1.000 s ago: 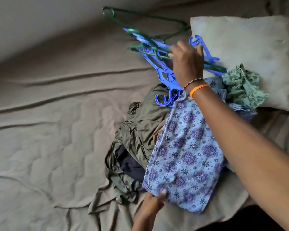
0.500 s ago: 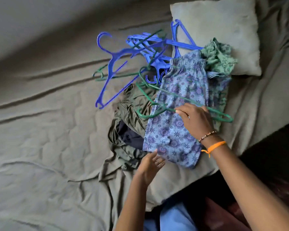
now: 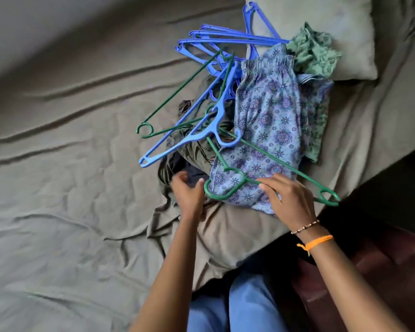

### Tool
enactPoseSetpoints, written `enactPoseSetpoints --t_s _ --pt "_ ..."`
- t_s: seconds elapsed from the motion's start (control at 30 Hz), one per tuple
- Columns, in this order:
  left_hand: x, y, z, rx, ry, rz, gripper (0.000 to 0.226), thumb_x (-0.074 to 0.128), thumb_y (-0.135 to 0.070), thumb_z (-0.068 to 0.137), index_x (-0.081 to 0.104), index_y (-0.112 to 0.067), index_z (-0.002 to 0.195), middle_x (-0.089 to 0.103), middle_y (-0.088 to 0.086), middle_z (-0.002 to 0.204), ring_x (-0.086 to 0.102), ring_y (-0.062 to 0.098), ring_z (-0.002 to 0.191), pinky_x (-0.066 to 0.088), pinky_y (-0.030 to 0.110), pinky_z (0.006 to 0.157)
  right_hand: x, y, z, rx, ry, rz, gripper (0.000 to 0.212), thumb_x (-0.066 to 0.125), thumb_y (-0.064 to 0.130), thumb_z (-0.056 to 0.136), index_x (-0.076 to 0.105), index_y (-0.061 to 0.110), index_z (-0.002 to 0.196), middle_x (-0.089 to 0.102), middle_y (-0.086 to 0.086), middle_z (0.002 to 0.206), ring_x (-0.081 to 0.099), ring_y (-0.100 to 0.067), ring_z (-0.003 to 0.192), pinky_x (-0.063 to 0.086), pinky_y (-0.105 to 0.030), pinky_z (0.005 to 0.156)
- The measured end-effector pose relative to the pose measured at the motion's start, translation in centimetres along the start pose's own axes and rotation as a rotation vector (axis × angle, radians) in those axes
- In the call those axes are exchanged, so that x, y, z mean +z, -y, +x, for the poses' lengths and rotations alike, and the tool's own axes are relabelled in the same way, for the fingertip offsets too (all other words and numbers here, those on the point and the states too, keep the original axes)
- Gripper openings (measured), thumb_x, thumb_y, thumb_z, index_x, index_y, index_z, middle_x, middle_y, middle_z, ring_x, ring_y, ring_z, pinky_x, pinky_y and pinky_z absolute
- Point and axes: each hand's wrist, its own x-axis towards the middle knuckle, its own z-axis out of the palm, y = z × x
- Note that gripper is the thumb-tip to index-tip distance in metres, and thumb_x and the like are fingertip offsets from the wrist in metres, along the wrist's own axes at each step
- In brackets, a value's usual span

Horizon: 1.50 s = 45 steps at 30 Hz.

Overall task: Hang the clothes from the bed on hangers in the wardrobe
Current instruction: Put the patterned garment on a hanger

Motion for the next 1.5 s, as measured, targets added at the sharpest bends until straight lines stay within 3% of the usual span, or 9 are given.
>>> enactPoseSetpoints --t_s 0.1,0.17,0.33,0.4,0.5,0.7,0.93,1.17,1.5 --pt "-0.3 -3.4 3.0 0.378 -0.23 0.578 0.083 0.069 -0.007 0.066 0.033 -0.011 0.14 0.036 0.015 0.14 0.033 0.034 0.131 0.021 0.043 0.113 -1.6 0.1 1.0 -0.06 -0.108 -0.014 0.023 0.053 0.029 0.089 0.072 0.017 0.087 0.068 -0.002 0.079 0.064 -0.026 0.071 0.048 -0.033 0.06" --pt "-0.5 -6.0 5.3 0.514 -0.197 0.878 0.091 0.063 -0.006 0.071 0.018 -0.019 0.149 0.025 0.01 0.151 0.016 0.034 0.142 0.001 0.047 0.116 -2.7 -0.2 1.3 -0.079 -0.16 0.026 0.023 0.054 0.029 0.089 0.071 0.015 0.084 0.067 -0.002 0.076 0.064 -0.027 0.069 0.049 -0.036 0.058" --pt "-0.6 -8.2 10.6 0.554 0.138 1.263 0.044 0.057 -0.018 0.084 0.054 -0.014 0.128 0.048 0.011 0.134 0.023 0.035 0.139 -0.001 0.056 0.114 -3.9 -1.2 0.7 -0.139 -0.216 0.06 0.03 0.053 0.03 0.091 0.072 0.009 0.082 0.067 -0.005 0.072 0.061 -0.028 0.064 0.049 -0.039 0.057" --pt "-0.4 -7.7 11.4 0.506 0.226 1.162 0.031 0.055 -0.017 0.086 0.06 -0.01 0.116 0.06 0.018 0.119 0.045 0.035 0.124 0.02 0.05 0.111 -3.7 -2.0 0.6 -0.122 -0.199 0.065 0.029 0.055 0.03 0.091 0.073 0.009 0.084 0.068 -0.006 0.073 0.062 -0.029 0.064 0.049 -0.041 0.058" --pt "-0.3 -7.0 11.1 0.395 0.363 1.03 0.022 0.056 -0.012 0.085 0.063 0.002 0.101 0.062 0.029 0.103 0.06 0.04 0.099 0.045 0.042 0.083 -3.4 -2.8 0.5 -0.078 -0.171 0.096 0.028 0.055 0.029 0.09 0.073 0.008 0.084 0.066 -0.005 0.072 0.061 -0.028 0.063 0.048 -0.041 0.058" --pt "-0.4 -9.2 9.6 0.476 0.272 0.854 0.012 0.057 -0.012 0.085 0.052 -0.006 0.076 0.054 0.018 0.076 0.057 0.035 0.081 0.031 0.033 0.063 -3.7 -3.5 1.4 -0.127 -0.057 -0.051 0.027 0.052 0.032 0.09 0.073 0.015 0.084 0.067 -0.001 0.074 0.064 -0.027 0.068 0.047 -0.035 0.058" --pt "-0.8 -13.0 6.4 0.686 0.032 1.046 0.017 0.05 -0.02 0.091 0.063 -0.01 0.091 0.065 0.019 0.092 0.059 0.039 0.092 0.029 0.033 0.063 -5.5 2.2 5.7 -0.19 -0.065 -0.286 0.021 0.054 0.033 0.086 0.068 0.021 0.077 0.06 0.001 0.066 0.06 -0.025 0.064 0.032 -0.032 0.058" --pt "-4.4 -17.2 7.1 1.014 0.01 1.008 0.025 0.046 -0.028 0.081 0.068 -0.015 0.079 0.069 0.013 0.078 0.061 0.033 0.08 0.027 0.036 0.078 -10.5 5.2 10.7 -0.587 0.001 -0.533 0.017 0.055 0.036 0.083 0.066 0.028 0.073 0.058 0.007 0.068 0.055 -0.017 0.07 0.021 -0.033 0.073" --pt "-5.7 -20.2 8.7 1.008 -0.249 0.883 0.022 0.046 -0.024 0.088 0.068 -0.018 0.086 0.07 0.007 0.089 0.055 0.029 0.092 0.019 0.035 0.079 -8.7 -1.1 9.1 -0.21 0.014 -0.415 0.032 0.046 0.048 0.082 0.072 0.031 0.076 0.062 0.01 0.069 0.056 -0.02 0.07 0.019 -0.033 0.072"
